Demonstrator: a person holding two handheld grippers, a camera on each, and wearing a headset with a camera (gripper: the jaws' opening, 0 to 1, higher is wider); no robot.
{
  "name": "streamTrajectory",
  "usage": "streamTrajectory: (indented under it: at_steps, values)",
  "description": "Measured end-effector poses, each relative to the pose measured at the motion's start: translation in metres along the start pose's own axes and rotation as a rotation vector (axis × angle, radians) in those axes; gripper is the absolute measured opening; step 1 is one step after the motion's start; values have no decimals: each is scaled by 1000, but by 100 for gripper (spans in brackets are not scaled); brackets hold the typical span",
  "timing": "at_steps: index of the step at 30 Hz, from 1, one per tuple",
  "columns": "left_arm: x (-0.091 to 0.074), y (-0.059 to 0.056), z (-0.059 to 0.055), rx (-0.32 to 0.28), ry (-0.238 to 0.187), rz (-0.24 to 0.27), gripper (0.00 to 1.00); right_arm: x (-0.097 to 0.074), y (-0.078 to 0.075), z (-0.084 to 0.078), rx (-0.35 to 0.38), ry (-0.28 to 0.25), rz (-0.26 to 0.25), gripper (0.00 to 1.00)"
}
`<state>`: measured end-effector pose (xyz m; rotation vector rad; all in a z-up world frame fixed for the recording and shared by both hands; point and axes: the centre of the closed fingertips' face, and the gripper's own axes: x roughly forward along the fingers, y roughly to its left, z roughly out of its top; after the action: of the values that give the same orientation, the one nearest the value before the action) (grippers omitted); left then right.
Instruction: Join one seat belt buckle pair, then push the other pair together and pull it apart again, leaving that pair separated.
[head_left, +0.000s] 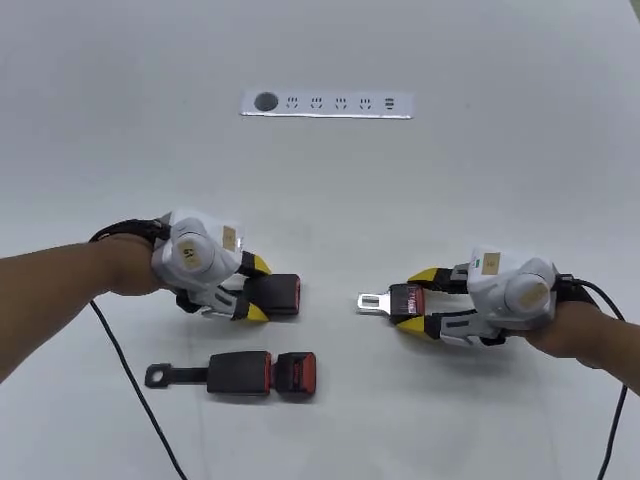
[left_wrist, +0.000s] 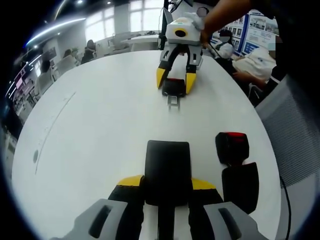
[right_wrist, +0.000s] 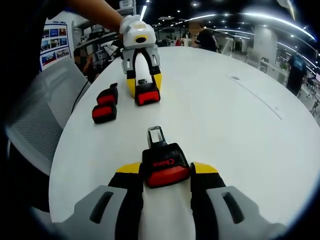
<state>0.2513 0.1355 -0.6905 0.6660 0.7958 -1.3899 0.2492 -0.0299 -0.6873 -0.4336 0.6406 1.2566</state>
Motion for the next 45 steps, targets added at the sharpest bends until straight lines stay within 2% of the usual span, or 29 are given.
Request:
streamTrajectory:
  at_steps: [7, 8, 10, 13, 15, 16, 17, 18, 20, 23, 25, 28, 29, 30, 33, 35, 36, 38, 40, 41, 43, 45]
  values:
    - [0, -1, 2, -6, 19, 7, 35, 0, 0, -1, -5, 6, 4, 36]
    - [0, -1, 1, -12, 21, 10, 35, 0, 1, -1, -40, 16, 10, 36]
    - [0, -4, 5, -101, -2, 1, 37, -1, 2, -1, -78, 36, 19, 36]
    - [-1, -5, 2, -76, 18, 2, 43, 0, 2, -1, -71, 50, 14, 36]
    - [-3, -8, 2, -71, 22, 3, 44, -1, 0, -1, -76, 55, -5, 38]
    - [-4, -8, 5, -91, 10, 4, 46, -1, -2, -1, -65, 60, -19, 40]
    - [-6, -8, 10, -136, -17, 8, 48, -2, -6, -2, -49, 62, -45, 42]
    - [-8, -6, 11, -132, -19, 19, 52, -2, -7, -1, -34, 52, -54, 44]
    - [-13, -2, 17, -121, -39, 53, 61, -6, -6, 6, 33, 16, -62, 50]
    - [-20, 2, 25, -156, -77, 89, 66, -9, -14, 10, 27, 0, -111, 62]
    - [-25, 5, 29, -165, -76, 137, 69, -13, -19, 10, 29, 14, -154, 71]
    - [-30, 10, 26, -221, -66, 188, 78, -19, -22, 16, 62, -11, -213, 72]
    - [-32, 10, 28, -232, -77, 201, 79, -19, -24, 17, 71, -21, -230, 72]
    - [-34, 14, 30, -258, -114, 229, 79, -19, -26, 17, 84, -33, -248, 73]
    - [-45, 19, 30, -288, -143, 304, 78, -24, -29, 21, 126, -69, -301, 81]
    - [-52, 17, 27, -368, -147, 326, 80, -29, -30, 23, 170, -90, -336, 84]
    - [-55, 19, 23, -401, -157, 355, 81, -31, -30, 23, 179, -93, -352, 83]
    - [-64, 19, 25, -416, -180, 406, 82, -40, -28, 32, 215, -122, -393, 83]
    - [-68, 19, 19, -460, -207, 437, 83, -44, -26, 35, 236, -142, -419, 86]
    - [-72, 20, 17, -501, -222, 465, 84, -48, -26, 37, 228, -150, -448, 89]
    - [-79, 20, 13, -543, -232, 511, 87, -50, -24, 38, 265, -170, -467, 92]
    - [-87, 15, 14, -608, -254, 540, 90, -54, -19, 38, 278, -177, -498, 92]
